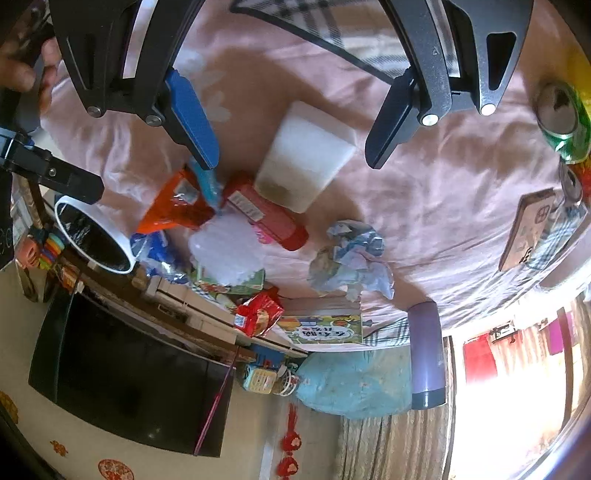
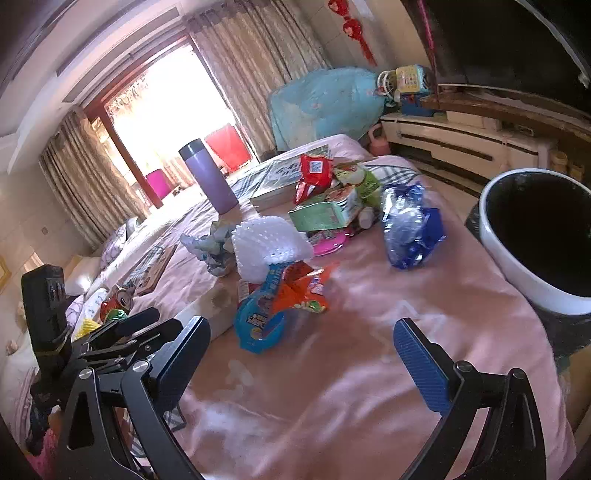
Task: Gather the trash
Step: 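Grasp the white sponge with the left gripper while the right grasps the orange wrapper, then move both grippers over the bin and release the sponge and wrapper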
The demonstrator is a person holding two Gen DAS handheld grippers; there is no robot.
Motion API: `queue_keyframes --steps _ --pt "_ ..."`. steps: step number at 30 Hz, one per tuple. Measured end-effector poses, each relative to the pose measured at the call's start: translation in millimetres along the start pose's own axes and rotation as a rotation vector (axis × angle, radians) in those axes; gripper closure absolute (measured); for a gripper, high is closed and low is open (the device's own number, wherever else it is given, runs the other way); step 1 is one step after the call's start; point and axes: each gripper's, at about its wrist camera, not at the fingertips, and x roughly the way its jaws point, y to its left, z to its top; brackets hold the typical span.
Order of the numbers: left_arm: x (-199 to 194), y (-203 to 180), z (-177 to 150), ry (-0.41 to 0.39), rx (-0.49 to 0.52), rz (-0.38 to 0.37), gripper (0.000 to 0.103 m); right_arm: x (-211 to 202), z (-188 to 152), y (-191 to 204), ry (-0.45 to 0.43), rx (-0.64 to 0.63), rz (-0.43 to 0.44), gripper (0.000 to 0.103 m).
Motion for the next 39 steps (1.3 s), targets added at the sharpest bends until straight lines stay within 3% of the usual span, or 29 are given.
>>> queue_keyframes --steps 8,11,12,13,15,17,23,28,39 --pt "39.0 11.2 9.8 0.089 0.027 -0.008 0.022 32.9 10.8 0.6 0.033 0.006 0.010 0.006" --pt "48.4 5.4 8.8 0.093 0.059 0.011 0.022 49.6 14.1 -5.1 0.059 0.027 0.000 0.018" --pt "50.8 3.8 7.9 0.092 0.067 0.017 0.023 55.5 14.7 -8.6 0.073 0.041 0.003 0.029" --pt "54.0 1.7 6.9 0.096 0.077 0.020 0.025 59.6 14.9 -10.8 0.087 0.050 0.006 0.046" --pt "57.5 -2.6 4.9 0.104 0.094 0.023 0.047 65.3 13.5 -13.7 0.114 0.060 0.013 0.071" --pt "58.8 -3.7 3.4 0.106 0.095 0.029 0.048 61.4 12.0 -11.6 0.107 0.048 0.019 0.080" --pt "36.6 -7.4 0.5 0.048 0.062 0.018 0.050 33.6 8.0 -16.9 0.069 0.030 0.001 0.083" --pt "13.2 -20.7 -1.6 -0.003 0.023 -0.051 0.050 6.1 3.0 -34.6 0.043 0.052 -0.023 0.083" --pt "13.5 -77.3 4.1 -0.025 0.079 -0.161 0.050 -59.4 5.5 -77.8 -0.052 0.082 -0.130 0.083"
